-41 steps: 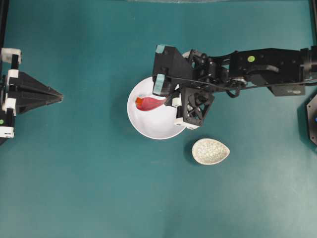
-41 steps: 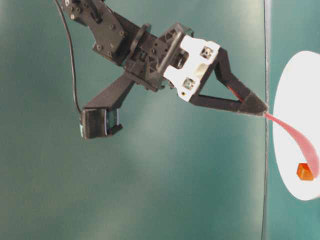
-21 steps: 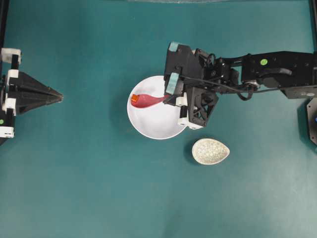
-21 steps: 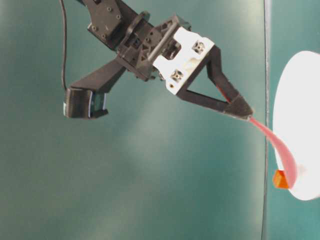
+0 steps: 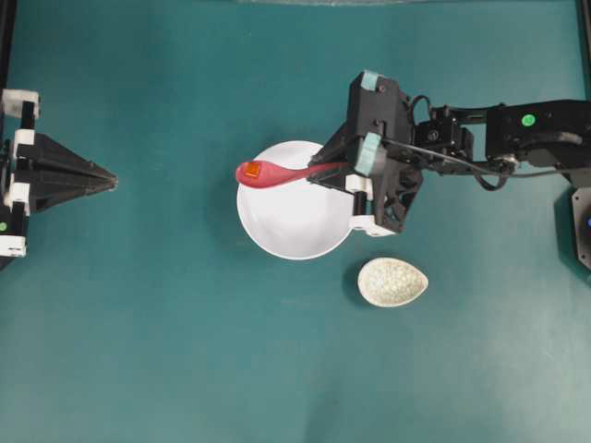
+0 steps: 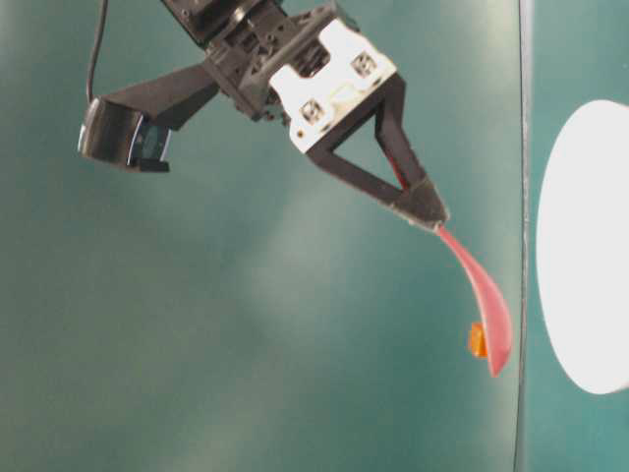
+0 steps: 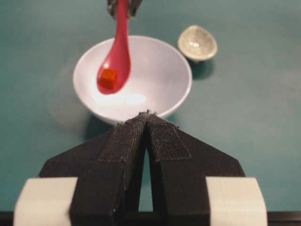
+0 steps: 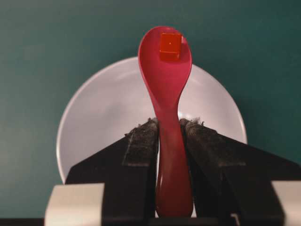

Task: Grip the spoon and scoop the red block from the bowl with right arm.
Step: 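Raise the spoon holding the red cube above the white bowl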

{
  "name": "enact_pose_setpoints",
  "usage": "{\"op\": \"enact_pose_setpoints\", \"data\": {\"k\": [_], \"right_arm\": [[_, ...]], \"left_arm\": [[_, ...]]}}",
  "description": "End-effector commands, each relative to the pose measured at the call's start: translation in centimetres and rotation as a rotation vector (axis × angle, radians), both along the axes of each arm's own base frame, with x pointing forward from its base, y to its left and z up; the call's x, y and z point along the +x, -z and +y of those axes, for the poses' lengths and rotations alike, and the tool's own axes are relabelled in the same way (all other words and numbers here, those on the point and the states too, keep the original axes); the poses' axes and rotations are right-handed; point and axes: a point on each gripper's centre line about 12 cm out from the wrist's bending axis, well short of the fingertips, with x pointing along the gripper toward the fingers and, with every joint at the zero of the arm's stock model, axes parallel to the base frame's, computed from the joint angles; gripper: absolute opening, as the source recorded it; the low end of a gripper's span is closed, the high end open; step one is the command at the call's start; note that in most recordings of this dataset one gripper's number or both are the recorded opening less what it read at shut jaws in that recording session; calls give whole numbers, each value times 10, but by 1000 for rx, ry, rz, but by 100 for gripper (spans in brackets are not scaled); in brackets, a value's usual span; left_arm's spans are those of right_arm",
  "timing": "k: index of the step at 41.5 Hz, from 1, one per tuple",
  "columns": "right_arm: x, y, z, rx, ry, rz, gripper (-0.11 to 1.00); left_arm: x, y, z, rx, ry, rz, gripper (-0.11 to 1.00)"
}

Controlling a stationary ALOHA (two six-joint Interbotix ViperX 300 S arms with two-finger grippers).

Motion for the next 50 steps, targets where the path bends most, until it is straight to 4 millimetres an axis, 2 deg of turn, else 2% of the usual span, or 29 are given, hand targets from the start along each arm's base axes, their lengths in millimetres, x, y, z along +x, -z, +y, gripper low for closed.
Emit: {"op": "enact_pose_setpoints", "data": {"k": [1,13,23,41,50], "right_arm": [[-1,-14,1,-38,-24,-33,24],[-2,-17,0,-157,-87,-27,24],[-9,-37,-1,-212,-105,-76,24],[-46,-56,16,-209,-131,-140,24],[-54,-64,24,-202,-147,-169,24]], "left_arm": [[3,-11,0,2,-1,-25,0],[3,-10,0,0,0,-21,0],[3,-10,0,2,0,-21,0],[3,-11,0,0,0,-26,0],[3,-10,0,3,1,-21,0]]}}
